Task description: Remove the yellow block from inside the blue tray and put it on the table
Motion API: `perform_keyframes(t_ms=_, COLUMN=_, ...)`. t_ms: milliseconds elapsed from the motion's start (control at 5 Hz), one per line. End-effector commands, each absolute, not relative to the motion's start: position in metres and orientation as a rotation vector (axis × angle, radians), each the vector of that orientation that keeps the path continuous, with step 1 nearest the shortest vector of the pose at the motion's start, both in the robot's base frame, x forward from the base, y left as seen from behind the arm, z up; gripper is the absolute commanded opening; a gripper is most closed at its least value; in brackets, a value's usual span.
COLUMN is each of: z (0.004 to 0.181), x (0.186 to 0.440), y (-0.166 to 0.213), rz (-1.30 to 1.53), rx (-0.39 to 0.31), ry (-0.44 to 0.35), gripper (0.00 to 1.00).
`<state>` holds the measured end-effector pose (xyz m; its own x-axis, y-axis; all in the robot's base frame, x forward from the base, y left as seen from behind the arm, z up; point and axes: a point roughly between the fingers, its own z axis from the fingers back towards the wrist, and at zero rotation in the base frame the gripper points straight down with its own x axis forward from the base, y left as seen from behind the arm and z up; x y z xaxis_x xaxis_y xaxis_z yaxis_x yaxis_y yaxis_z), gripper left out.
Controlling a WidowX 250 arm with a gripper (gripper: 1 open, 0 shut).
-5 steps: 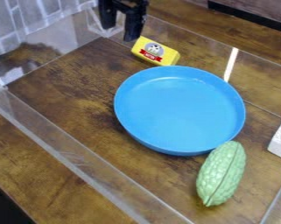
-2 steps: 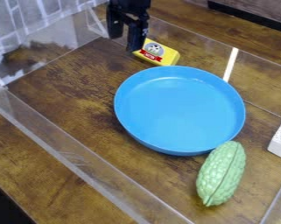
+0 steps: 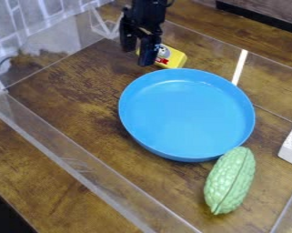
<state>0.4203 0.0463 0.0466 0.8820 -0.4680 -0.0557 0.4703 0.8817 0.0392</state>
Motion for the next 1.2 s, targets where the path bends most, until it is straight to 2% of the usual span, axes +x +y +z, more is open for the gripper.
perform_keyframes(t_ms=0, z=0.080, x=0.426, y=0.053, rz=-0.514, rx=0.084, ry=-0.031, gripper=1.00)
perform_keyframes(t_ms=200, z=0.076, x=0.427, y=0.062, rz=-0.585, rx=0.084, ry=-0.039, gripper=1.00)
perform_keyframes(t_ms=400, z=0.076, x=0.431, y=0.051, rz=-0.653, rx=0.086, ry=-0.050, gripper=1.00)
perform_keyframes(t_ms=600, z=0.057, x=0.441, y=0.047, rz=-0.679, rx=0.099, ry=-0.060, gripper=1.00)
perform_keyframes(t_ms=1000, z=0.046, x=0.451, y=0.036, rz=-0.688, rx=0.114, ry=-0.076, gripper=1.00)
